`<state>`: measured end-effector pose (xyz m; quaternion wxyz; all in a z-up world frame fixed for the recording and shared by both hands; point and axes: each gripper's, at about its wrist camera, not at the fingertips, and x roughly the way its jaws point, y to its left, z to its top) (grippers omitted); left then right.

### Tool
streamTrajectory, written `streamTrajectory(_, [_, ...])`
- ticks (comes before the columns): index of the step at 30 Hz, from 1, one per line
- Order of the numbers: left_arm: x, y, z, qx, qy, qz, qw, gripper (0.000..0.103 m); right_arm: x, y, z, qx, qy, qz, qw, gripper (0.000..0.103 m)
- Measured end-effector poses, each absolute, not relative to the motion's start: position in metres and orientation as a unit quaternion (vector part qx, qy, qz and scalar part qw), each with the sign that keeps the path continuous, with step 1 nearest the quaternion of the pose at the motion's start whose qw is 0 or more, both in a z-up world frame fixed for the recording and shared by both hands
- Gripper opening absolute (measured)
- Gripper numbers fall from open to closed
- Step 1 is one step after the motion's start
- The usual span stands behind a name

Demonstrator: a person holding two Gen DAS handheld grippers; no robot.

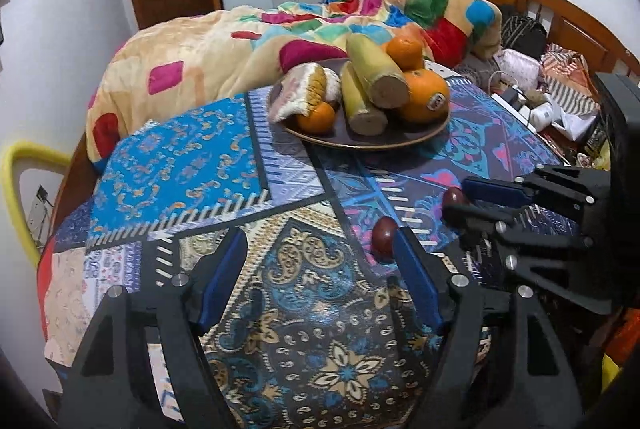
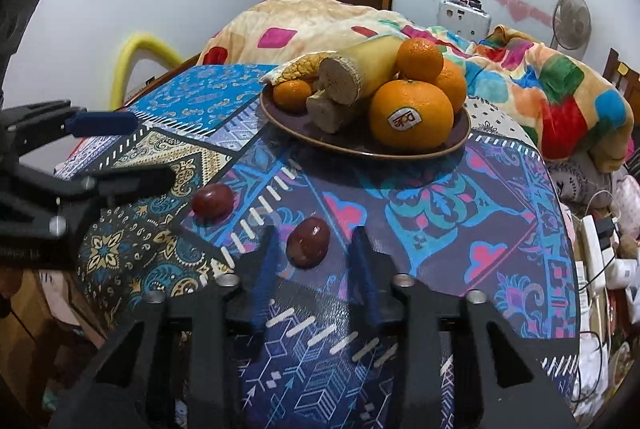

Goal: Organize fruits
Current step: 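Move both tools to the red dates and grasp one with each, then carry both dates onto the purple plate and open both tools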

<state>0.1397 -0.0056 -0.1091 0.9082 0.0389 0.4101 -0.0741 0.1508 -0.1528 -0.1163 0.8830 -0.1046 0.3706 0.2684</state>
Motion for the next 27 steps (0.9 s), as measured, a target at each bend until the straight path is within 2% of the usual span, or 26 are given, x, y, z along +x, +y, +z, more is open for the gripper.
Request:
streamTrajectory(2, [0.141,-0.009,-0.113,0.035,0.419,-0.085,0.904,0.075,0.151,-0.154,-0.116,-0.097,0.370,0.275,0.882,0.017])
streamTrajectory(5, [0.142,-0.016,-0.119,0.040,0.424,-0.092,0.900,0.074,0.148,-0.156,-0.115,-0.094,0.368,0.278,0.882,0.014])
streamTrajectory(9, [0.145,-0.026,-0.127,0.045,0.434,-0.105,0.894,0.052,0.145,-0.162,-0.110,-0.086,0.364,0.276,0.886,0.014])
streamTrajectory(13, [0.147,-0.032,-0.130,0.040,0.435,-0.118,0.892,0.038,0.146,-0.171,-0.103,-0.077,0.355,0.270,0.892,0.014])
streamTrajectory(15, [0.149,-0.034,-0.130,0.039,0.433,-0.121,0.893,0.025,0.147,-0.175,-0.100,-0.074,0.352,0.267,0.894,0.014])
streamTrajectory(17, [0.150,-0.035,-0.130,0.040,0.431,-0.125,0.893,0.018,0.149,-0.178,-0.098,-0.071,0.349,0.265,0.896,0.014])
streamTrajectory(23, [0.148,-0.034,-0.127,0.041,0.422,-0.125,0.897,0.017,0.151,-0.182,-0.095,-0.052,0.350,0.281,0.892,0.015])
streamTrajectory(24, [0.148,-0.033,-0.126,0.038,0.422,-0.125,0.897,0.017,0.150,-0.182,-0.095,-0.051,0.352,0.281,0.891,0.016])
streamTrajectory(26, [0.148,-0.030,-0.125,0.033,0.421,-0.124,0.898,0.017,0.150,-0.180,-0.097,-0.051,0.355,0.286,0.889,0.028])
streamTrajectory(27, [0.148,-0.028,-0.124,0.031,0.419,-0.123,0.899,0.017,0.149,-0.178,-0.099,-0.053,0.355,0.288,0.888,0.030])
